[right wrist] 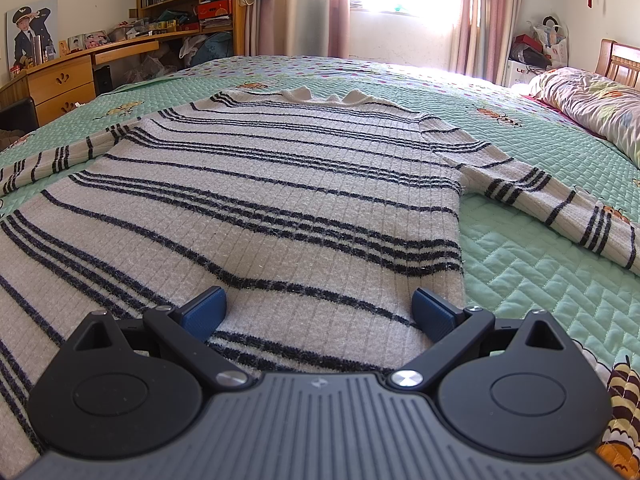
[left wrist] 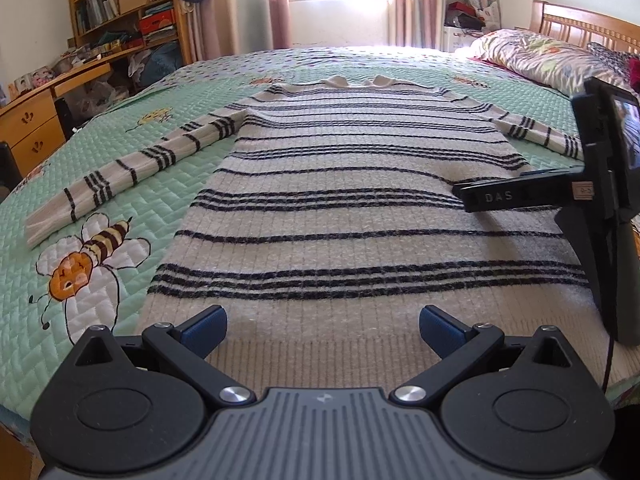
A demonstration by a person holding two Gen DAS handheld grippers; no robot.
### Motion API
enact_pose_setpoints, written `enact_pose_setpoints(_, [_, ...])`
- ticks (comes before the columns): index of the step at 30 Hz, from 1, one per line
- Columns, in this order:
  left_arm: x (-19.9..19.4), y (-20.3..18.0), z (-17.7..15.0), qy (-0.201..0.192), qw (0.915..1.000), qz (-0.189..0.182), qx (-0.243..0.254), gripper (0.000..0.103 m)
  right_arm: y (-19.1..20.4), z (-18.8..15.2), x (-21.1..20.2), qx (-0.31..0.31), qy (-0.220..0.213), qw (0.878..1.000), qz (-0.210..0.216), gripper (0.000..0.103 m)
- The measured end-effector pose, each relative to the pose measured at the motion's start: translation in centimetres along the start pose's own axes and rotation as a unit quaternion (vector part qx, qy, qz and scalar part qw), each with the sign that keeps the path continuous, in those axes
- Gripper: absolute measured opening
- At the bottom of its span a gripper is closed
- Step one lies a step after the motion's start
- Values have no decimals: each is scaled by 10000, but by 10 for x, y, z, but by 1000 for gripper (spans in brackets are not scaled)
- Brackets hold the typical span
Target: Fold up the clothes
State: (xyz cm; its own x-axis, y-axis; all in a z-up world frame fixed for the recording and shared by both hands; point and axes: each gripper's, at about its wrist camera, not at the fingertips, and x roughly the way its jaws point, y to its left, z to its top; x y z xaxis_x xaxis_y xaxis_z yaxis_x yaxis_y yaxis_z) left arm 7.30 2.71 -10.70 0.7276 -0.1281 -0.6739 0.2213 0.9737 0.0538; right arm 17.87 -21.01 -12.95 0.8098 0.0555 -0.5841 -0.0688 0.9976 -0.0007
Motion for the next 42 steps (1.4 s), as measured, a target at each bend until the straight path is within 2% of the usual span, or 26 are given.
enact_pose_setpoints(17, [-2,13,-6,-47,9996,-11,-269,102,0,0,0,-1,0,10000,0,99])
enact_pose_setpoints(24, [-8,40,-11,-30,9987,180,-482,102,0,0,0,2,0,10000,4,99])
enact_pose_setpoints(33, [-9,99,-15,33,9914,514,-1205,102,5,1,5,-74,45,9998,-195,103])
enact_pose_setpoints(42, [1,100,-11,47,9916,495,-1198,102,2,0,6,-37,29,9999,-153,103])
